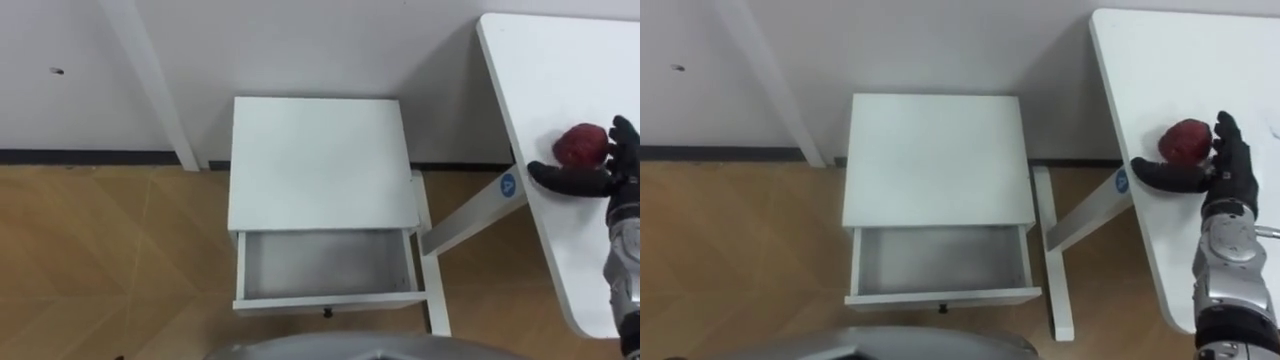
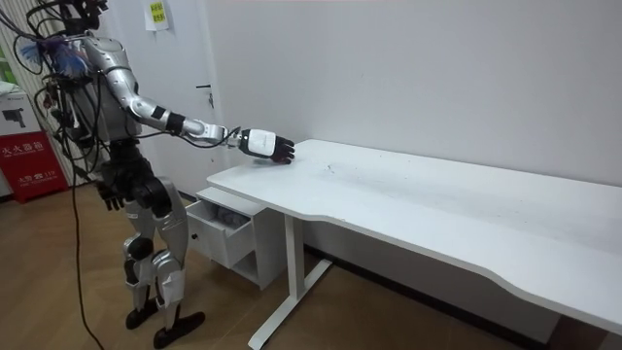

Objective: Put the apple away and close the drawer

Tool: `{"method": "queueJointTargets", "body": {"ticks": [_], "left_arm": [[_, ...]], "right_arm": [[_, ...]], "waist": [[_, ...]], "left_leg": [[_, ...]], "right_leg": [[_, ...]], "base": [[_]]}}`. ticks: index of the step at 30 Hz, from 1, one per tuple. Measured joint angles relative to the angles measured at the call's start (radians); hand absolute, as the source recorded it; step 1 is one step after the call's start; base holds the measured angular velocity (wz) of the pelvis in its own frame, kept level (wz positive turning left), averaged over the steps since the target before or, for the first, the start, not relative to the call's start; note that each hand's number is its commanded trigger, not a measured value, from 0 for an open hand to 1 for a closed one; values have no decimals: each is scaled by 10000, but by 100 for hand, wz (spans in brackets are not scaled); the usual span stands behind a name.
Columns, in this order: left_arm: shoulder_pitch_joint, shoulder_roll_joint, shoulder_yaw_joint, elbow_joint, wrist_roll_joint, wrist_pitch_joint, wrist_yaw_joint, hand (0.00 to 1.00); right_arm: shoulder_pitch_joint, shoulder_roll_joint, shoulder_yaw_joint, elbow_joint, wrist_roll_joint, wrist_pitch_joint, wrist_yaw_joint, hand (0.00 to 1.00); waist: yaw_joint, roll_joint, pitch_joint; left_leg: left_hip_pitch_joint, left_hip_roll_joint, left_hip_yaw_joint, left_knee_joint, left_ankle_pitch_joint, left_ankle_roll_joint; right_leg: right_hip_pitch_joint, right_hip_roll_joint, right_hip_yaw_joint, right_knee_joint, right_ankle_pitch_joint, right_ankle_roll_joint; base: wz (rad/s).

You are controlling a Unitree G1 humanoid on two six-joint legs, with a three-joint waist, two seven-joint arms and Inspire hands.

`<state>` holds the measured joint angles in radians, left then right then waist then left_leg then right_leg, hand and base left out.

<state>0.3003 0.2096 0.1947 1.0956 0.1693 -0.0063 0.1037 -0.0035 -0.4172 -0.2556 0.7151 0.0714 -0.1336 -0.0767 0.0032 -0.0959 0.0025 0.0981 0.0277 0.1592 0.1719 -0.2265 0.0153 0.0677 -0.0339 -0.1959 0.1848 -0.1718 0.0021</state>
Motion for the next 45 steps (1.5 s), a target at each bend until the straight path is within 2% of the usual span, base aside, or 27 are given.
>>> {"method": "queueJointTargets", "body": {"ticks": [4, 14, 21, 26, 29, 33, 40, 41, 45], "left_arm": [[12, 3, 93, 257, 9, 46, -12, 0], [-1, 71, 465, 234, 231, 66, -291, 0], [-135, 74, 543, 242, 514, 85, -355, 0], [-402, 69, 68, 261, 510, 140, -366, 0], [-557, 64, -187, 244, 593, 110, -367, 0], [-644, 90, -506, 224, 590, 86, -403, 0], [-789, 91, -1091, 205, 627, 78, -432, 0], [-805, 97, -1174, 220, 631, 78, -420, 0], [-863, 32, -1229, 287, 658, 90, -457, 0]], "right_arm": [[-257, -323, -19, 622, -322, 34, -43, 100], [-572, -338, -30, 885, -422, 100, 40, 100], [-795, -338, 50, 836, -483, 178, 26, 100], [-826, -335, 1357, -475, -1327, 379, 172, 100], [-833, -310, 2179, -2271, -2399, 469, 535, 100], [-828, -305, 2769, -3491, -2385, 471, 1029, 100], [-806, 231, 3818, -4435, -2819, 469, 1875, 100], [-808, 276, 3891, -4448, -2857, 469, 1905, 100], [-784, 618, 4007, -4450, -3751, 484, 2282, 100]], "waist": [[53, -76, -36], [107, -79, -41], [296, -70, -39], [317, -58, -21], [425, -40, -9], [617, -62, -7], [967, -33, 32], [1013, 20, 68], [1132, 101, 119]], "left_leg": [[-9, 9, -35, 46, -1, 0], [-16, -1, -61, 30, -1, 0], [-18, -13, -91, 68, -1, 1], [-96, -1, -128, 103, -1, 1], [-190, -20, -192, 102, 5, 6], [-235, -31, -311, 123, 4, 7], [-337, -53, -606, 147, 5, 6], [-353, -52, -628, 151, 5, 6], [-437, -48, -661, 152, 5, 5]], "right_leg": [[28, -1, -36, 4, 0, 0], [15, 11, -63, 17, 0, 0], [-1, 15, -72, 15, 0, 0], [-1, 7, -108, 18, 0, 0], [-79, 14, -139, 24, 0, -1], [-75, -4, -275, 5, 0, 0], [32, -12, -526, -172, 0, 0], [25, -11, -532, -172, 0, 0], [-25, -11, -538, -180, 0, 0]], "base": [[2], [0], [0], [2], [3], [10], [14], [7], [2]]}}
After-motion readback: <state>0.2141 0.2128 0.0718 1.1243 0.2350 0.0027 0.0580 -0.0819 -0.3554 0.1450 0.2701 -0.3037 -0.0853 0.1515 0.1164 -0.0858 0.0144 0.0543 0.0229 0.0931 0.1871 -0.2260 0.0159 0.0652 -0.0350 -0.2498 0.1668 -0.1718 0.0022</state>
